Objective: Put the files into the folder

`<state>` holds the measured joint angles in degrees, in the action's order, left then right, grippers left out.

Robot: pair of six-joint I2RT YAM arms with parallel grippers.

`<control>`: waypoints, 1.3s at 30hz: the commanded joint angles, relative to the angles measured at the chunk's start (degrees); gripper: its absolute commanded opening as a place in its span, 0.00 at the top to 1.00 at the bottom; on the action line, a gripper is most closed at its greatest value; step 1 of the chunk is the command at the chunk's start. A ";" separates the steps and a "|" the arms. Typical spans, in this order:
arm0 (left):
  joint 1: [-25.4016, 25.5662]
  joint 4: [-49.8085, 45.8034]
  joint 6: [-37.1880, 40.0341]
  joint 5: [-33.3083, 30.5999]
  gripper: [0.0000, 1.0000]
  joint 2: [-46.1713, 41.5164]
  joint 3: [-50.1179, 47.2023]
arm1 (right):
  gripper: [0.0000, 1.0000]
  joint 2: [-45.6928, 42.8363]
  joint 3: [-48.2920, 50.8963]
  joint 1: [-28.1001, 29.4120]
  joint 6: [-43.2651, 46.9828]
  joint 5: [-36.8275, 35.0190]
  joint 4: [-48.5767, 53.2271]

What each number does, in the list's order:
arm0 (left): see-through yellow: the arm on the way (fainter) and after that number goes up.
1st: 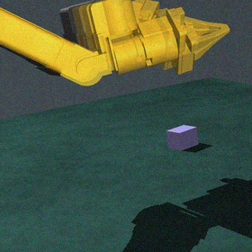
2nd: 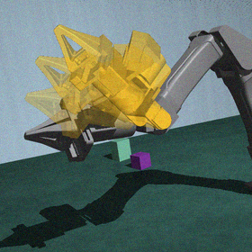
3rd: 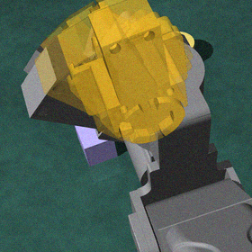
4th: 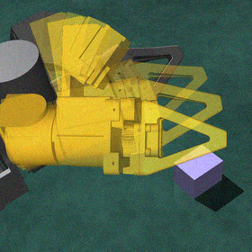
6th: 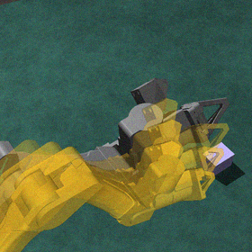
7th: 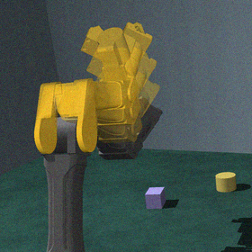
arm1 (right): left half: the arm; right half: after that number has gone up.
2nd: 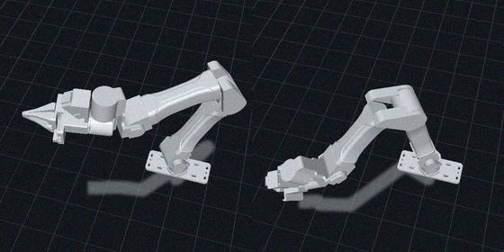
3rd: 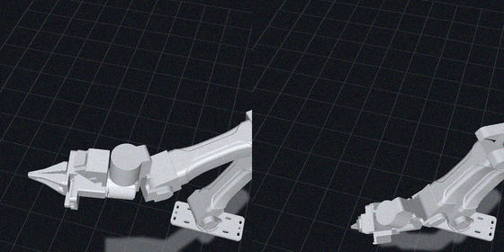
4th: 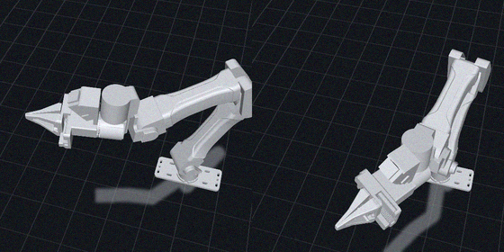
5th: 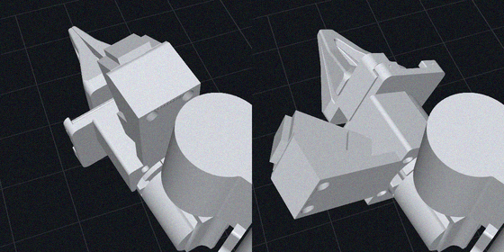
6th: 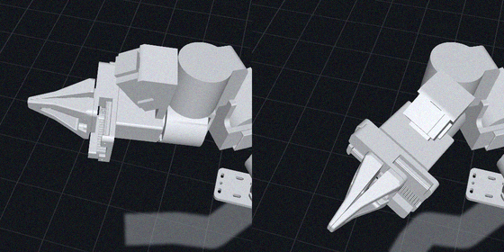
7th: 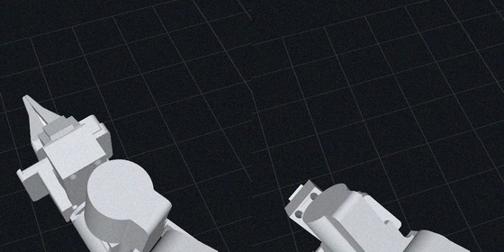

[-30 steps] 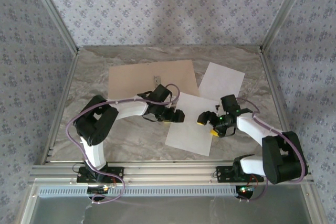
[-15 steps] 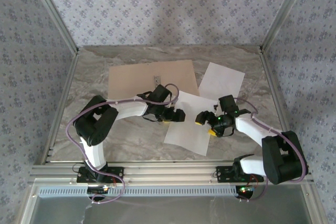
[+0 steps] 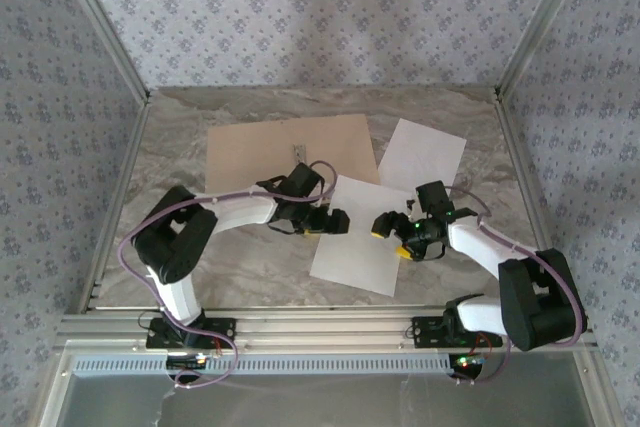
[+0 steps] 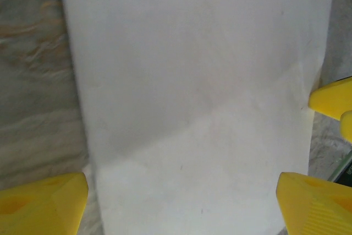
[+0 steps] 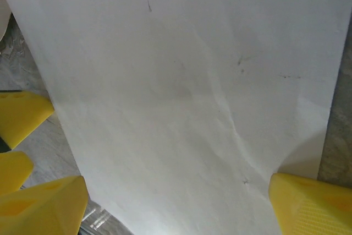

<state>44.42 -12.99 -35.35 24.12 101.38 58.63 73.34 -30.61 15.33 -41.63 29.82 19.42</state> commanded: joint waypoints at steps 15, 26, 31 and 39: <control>8.37 -9.86 -17.38 -9.45 0.22 -15.29 -6.63 | 0.11 4.65 -10.44 -2.04 5.10 0.03 6.53; 11.28 0.40 -24.21 -9.08 0.14 -11.95 -12.30 | 0.11 15.79 -15.45 -4.25 8.16 2.17 1.97; 11.47 1.41 -24.40 -8.90 0.13 -10.58 -12.03 | 0.11 17.54 -14.87 -3.74 7.88 3.21 0.87; 11.56 3.46 -24.92 -8.65 0.13 -8.81 -12.37 | 0.11 16.70 -12.93 -2.55 7.21 3.48 0.68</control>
<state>55.53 -12.56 -59.48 15.38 90.83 46.37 89.95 -44.84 12.10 -34.63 32.58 19.27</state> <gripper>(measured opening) 0.867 0.894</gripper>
